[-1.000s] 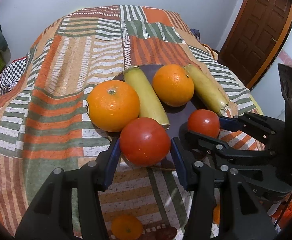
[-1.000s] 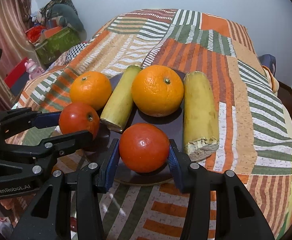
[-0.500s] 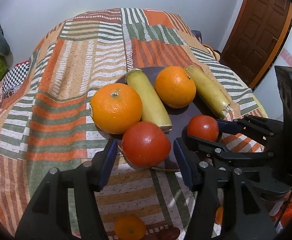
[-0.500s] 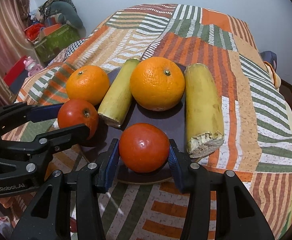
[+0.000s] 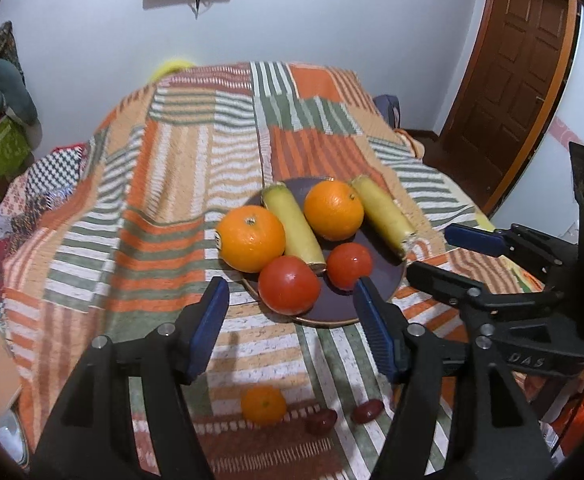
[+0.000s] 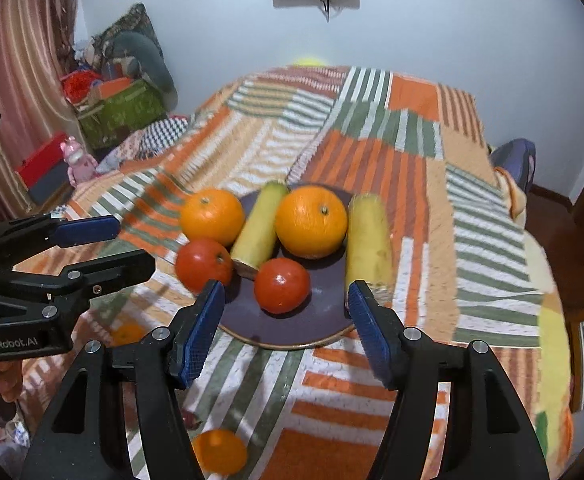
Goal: Organize fruits
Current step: 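Grasp a small tangerine with the right tool while the left tool grasps another tangerine, then place the tangerine on the plate with the right tool while the left tool places its tangerine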
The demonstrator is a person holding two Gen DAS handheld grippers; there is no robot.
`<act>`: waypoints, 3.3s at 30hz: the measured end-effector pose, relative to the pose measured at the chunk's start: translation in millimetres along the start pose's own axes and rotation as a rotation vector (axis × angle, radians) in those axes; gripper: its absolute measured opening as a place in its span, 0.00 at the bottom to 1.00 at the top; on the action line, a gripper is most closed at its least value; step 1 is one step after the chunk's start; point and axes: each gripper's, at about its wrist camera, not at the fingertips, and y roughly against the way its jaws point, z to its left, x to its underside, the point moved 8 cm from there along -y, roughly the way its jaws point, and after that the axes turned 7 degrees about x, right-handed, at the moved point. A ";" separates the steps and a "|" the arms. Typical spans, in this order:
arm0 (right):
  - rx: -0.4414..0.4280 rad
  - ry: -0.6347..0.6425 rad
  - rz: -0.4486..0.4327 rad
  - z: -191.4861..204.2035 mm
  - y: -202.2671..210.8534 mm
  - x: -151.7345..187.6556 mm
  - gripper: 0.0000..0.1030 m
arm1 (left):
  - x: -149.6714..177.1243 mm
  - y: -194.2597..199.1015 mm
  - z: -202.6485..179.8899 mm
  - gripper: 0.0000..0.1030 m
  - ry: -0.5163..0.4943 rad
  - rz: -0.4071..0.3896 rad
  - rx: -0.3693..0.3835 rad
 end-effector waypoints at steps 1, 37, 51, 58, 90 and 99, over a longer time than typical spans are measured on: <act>0.000 0.001 -0.012 0.5 7.5 -0.7 0.62 | 0.4 7.5 -1.4 0.64 -0.004 -0.009 -0.003; -0.091 -0.016 0.185 39.5 -6.9 108.5 0.34 | 104.2 -13.8 24.1 0.52 0.047 0.136 0.004; -0.083 -0.055 0.119 23.7 3.0 84.7 0.34 | 100.7 -40.6 27.9 0.34 0.056 0.161 0.015; -0.081 -0.069 0.086 20.0 5.3 70.4 0.34 | 91.3 -32.4 23.4 0.34 0.052 0.142 0.015; -0.040 -0.091 -0.051 -24.1 -28.8 -19.6 0.34 | -45.5 -56.6 -13.7 0.34 -0.021 -0.033 0.071; -0.043 -0.060 0.006 -23.5 -57.5 -10.6 0.34 | -39.3 -93.9 -1.6 0.34 -0.002 0.027 0.059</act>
